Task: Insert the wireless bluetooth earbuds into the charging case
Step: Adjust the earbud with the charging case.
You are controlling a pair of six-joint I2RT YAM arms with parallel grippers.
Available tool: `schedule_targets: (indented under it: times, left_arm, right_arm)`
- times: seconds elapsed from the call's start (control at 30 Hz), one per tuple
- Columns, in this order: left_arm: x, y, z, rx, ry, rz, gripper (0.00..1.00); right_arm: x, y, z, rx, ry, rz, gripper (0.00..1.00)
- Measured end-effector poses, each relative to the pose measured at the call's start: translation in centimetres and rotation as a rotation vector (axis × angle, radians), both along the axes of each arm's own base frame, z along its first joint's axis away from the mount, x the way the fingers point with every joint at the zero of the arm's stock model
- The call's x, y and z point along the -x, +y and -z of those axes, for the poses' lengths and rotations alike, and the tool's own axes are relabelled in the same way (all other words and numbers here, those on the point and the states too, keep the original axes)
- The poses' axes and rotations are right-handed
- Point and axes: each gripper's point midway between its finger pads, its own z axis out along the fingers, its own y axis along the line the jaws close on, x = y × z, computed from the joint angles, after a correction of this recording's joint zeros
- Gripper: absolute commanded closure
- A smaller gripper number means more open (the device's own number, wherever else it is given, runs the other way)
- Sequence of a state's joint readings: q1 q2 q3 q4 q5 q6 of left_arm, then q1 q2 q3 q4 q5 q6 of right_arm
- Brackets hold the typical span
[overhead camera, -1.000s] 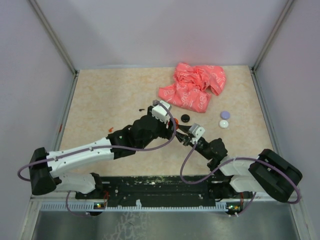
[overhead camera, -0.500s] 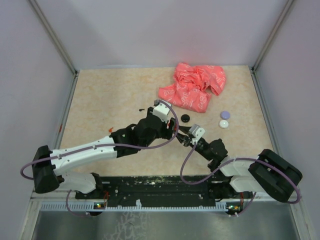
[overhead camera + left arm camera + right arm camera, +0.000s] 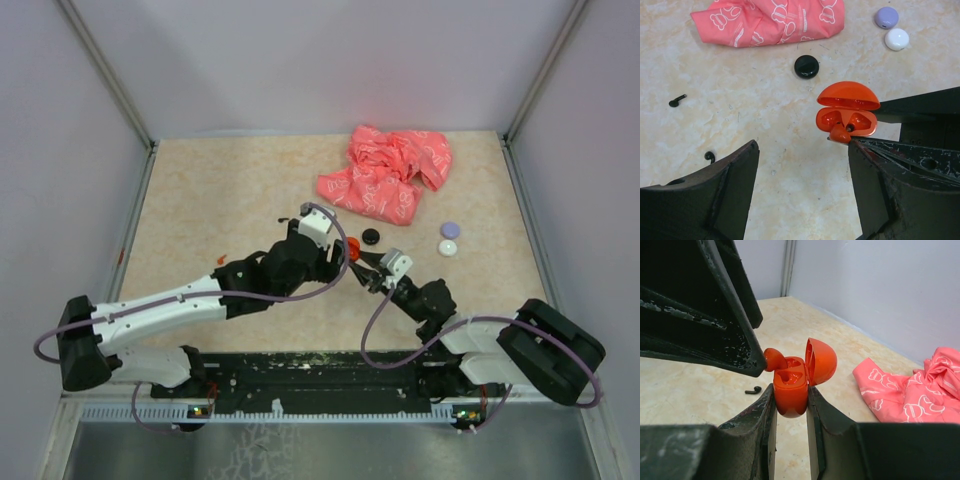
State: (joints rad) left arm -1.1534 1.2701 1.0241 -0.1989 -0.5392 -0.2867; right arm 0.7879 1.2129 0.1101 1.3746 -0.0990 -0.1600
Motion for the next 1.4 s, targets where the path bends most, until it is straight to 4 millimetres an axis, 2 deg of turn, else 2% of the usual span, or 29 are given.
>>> schedule_targets:
  times: [0.47,0.63,0.87,1.4]
  left_arm:
    - [-1.9,2.7,0.9,0.014,0.024,-0.08,0.23]
    - [-2.0,2.5,1.1,0.038,0.039,-0.055,0.24]
    - [-2.0,1.6,0.4,0.089,0.041,-0.014,0.24]
    - [-2.6,2.3,0.6,0.085,0.049,-0.037,0.24]
  right_arm:
    - [0.1,-0.2,-0.8,-0.028,-0.012,0.005,1.0]
    - [0.2,-0.2,-0.7,-0.029,-0.007,0.0,1.0]
    - [0.4,-0.1,-1.0,-0.04,-0.014,-0.015,1.0]
    - [0.7,0.2,-1.1,-0.045,-0.015,-0.035,1.0]
